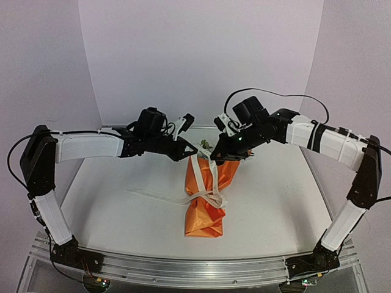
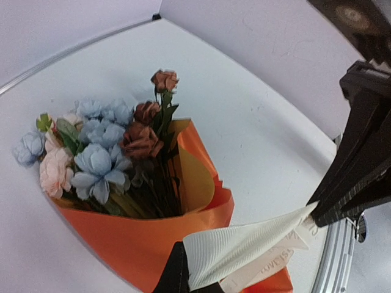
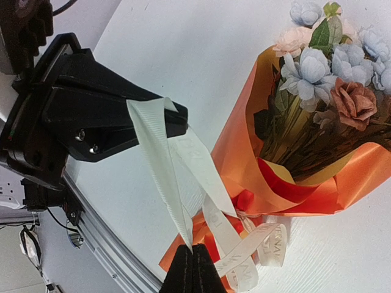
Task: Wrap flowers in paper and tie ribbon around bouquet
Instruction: Pass from the right arm to the left, then cross the half-tied ribbon over the folded bouquet.
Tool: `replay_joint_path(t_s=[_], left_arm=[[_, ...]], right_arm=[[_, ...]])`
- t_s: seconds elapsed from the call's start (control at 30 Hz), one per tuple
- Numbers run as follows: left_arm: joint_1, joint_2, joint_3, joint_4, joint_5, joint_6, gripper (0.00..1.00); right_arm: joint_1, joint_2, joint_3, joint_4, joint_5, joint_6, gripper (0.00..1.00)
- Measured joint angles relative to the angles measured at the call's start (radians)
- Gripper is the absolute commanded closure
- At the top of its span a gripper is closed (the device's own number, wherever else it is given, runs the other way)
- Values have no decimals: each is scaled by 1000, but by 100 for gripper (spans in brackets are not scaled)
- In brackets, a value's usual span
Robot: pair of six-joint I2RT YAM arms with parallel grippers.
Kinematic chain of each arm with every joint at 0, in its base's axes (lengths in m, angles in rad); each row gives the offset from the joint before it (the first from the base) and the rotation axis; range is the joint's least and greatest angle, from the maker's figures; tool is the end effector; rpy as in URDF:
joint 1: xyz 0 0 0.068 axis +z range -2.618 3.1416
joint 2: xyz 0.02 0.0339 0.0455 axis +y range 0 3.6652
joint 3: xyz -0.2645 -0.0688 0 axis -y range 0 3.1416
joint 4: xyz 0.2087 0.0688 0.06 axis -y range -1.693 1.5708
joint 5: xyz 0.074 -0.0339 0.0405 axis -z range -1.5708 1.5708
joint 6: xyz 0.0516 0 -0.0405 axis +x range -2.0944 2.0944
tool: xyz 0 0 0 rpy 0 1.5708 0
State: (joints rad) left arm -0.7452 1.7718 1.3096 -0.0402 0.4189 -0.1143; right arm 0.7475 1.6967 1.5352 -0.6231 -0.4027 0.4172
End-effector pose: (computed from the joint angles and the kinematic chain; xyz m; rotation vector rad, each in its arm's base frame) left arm 0.2743 -0.2816 0.2750 0.9247 1.9615 -0.9461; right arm 0.2465 0.2560 0.3157 -0.6232 2.4448 1.0019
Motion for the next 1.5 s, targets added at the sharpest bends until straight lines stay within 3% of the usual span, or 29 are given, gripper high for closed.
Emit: replay_joint_path(t_s=[0.23,0.4,0.53,0.63,0.7,0.83,1.03,1.2,1.5], left_arm=[[3,0,155,-389,43,-2,100],[13,0,171,-553,153,-47,100],[28,-11,168,-602,217,-102,100],[51,-38,145,-614,263,-156,100],[66,-46,130,-613,303,-202,100],[74,-47,76,-569,386,-298,100],[71,-53,-31,-450,482,-474,100],[71,-93,-114,-306,515,-644,100],[68,-204,-267,-4,523,-983,100]], right_arm=[[3,-1,0,4,44,-4,100],[16,5,0,4,47,-9,98],[29,22,0,1,50,-18,88],[28,27,0,-17,74,-23,66],[26,27,0,-27,87,-21,47],[25,25,-27,-28,113,-26,34],[41,-70,-201,-37,166,-19,34],[129,-169,-343,-28,239,-3,38],[174,-157,-453,53,286,56,42]])
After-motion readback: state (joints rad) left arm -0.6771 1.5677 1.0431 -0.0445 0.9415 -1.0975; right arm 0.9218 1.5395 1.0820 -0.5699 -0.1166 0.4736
